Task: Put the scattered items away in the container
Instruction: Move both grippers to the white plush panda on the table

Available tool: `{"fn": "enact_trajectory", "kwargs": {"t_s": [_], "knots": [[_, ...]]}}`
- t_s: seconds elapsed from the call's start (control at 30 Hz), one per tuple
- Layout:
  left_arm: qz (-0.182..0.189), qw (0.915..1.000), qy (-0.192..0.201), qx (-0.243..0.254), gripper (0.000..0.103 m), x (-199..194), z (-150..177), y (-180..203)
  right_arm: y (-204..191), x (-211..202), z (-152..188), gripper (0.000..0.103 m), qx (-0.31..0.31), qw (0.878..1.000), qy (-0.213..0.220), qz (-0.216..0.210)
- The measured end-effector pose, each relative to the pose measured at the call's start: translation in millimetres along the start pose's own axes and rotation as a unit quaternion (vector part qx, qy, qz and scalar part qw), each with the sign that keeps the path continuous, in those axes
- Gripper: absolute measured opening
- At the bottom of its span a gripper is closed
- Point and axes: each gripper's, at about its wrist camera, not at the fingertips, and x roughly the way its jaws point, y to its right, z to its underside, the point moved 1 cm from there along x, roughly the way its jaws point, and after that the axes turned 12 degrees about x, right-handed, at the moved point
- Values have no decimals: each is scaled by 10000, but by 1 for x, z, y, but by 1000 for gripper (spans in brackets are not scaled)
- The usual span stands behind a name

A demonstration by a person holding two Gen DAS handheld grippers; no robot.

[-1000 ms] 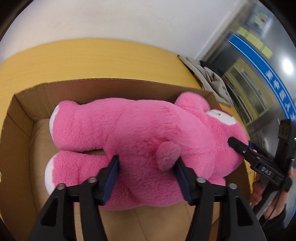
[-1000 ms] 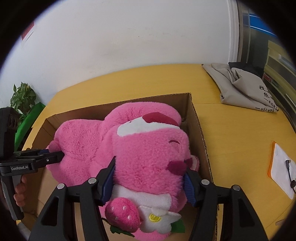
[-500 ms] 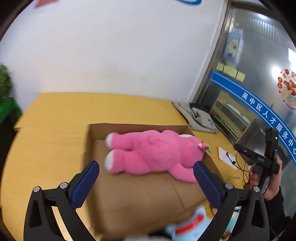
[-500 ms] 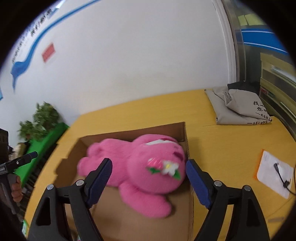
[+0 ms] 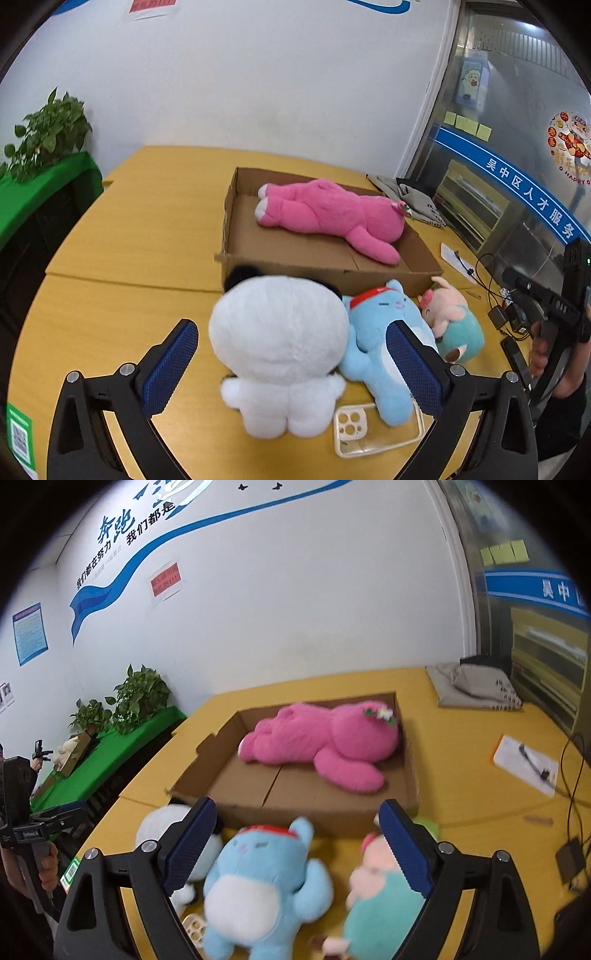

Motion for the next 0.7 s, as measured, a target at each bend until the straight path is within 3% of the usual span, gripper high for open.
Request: {"fn": "enact_trajectory", "kwargs": {"t_s": [0.2,0.37,0.7], "knots": [[215,9996,-146,101,103,19,12,31,-29,15,48,90,-222,9991,-375,2],[415,9985,-143,331,103,35,10,49,-40,24,59,90,-224,9989,-391,126],[453,9986,-238,101,103,50,13,29,-61,58,66,90,-444,9962,-730,140]]}}
